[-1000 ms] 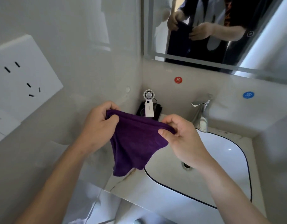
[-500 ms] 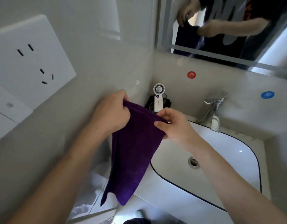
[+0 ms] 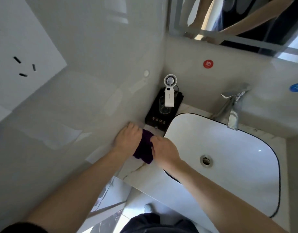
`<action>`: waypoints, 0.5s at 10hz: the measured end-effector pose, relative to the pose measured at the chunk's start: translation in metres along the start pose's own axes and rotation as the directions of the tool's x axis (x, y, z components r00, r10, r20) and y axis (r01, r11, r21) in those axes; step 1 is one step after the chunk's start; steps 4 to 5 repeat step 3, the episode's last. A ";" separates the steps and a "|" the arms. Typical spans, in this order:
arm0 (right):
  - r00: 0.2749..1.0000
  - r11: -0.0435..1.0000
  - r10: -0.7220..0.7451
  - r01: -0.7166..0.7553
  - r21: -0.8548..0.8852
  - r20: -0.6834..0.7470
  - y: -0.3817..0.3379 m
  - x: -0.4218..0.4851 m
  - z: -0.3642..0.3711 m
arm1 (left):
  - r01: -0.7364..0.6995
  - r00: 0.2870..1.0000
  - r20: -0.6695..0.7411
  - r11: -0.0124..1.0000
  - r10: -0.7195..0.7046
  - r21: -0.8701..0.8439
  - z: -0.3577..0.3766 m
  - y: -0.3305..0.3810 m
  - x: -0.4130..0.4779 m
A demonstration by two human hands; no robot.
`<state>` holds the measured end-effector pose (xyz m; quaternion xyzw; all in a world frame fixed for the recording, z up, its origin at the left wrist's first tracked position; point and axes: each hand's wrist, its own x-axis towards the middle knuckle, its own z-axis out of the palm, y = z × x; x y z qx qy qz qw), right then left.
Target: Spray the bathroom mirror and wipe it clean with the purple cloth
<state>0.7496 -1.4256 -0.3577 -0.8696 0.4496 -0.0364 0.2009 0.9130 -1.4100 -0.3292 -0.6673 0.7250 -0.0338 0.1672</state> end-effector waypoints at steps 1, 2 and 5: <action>0.948 0.963 -0.053 0.132 -0.235 0.314 -0.015 -0.020 0.043 | -0.103 0.975 0.214 0.982 0.067 0.161 0.030 0.009 -0.009; 0.934 0.965 -0.079 0.159 -0.210 0.348 -0.022 -0.039 0.061 | -0.107 0.954 0.287 0.991 0.081 0.076 0.046 0.018 -0.013; 0.954 0.980 -0.085 0.132 -0.150 0.288 -0.013 -0.048 0.057 | -0.008 0.957 0.282 0.980 0.064 -0.197 0.051 0.020 -0.016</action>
